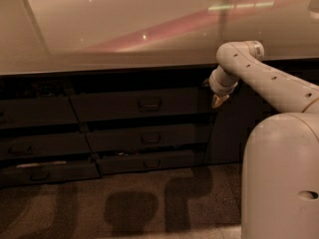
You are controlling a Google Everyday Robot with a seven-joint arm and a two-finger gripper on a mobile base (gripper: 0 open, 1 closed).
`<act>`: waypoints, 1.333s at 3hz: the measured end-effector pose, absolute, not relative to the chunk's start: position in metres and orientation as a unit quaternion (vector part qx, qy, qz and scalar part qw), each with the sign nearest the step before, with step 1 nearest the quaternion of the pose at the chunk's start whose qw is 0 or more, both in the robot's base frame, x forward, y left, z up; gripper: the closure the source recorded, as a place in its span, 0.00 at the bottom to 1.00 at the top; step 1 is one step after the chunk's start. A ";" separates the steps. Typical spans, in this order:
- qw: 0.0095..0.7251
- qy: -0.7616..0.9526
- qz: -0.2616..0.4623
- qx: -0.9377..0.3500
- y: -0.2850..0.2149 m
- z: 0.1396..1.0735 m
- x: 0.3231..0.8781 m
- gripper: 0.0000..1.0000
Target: Open top drawer
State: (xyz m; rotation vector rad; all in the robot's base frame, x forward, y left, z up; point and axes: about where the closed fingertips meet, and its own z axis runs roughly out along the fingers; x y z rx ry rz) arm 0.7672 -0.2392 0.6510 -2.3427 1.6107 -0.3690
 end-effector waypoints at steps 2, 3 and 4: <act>0.137 0.557 -0.127 -0.809 -0.239 0.651 0.767 0.89; 0.137 0.557 -0.127 -0.809 -0.239 0.651 0.767 1.00; 0.137 0.557 -0.127 -0.809 -0.239 0.651 0.767 1.00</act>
Offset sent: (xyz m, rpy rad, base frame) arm 0.0000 0.0000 0.0000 0.0000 0.0000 0.0000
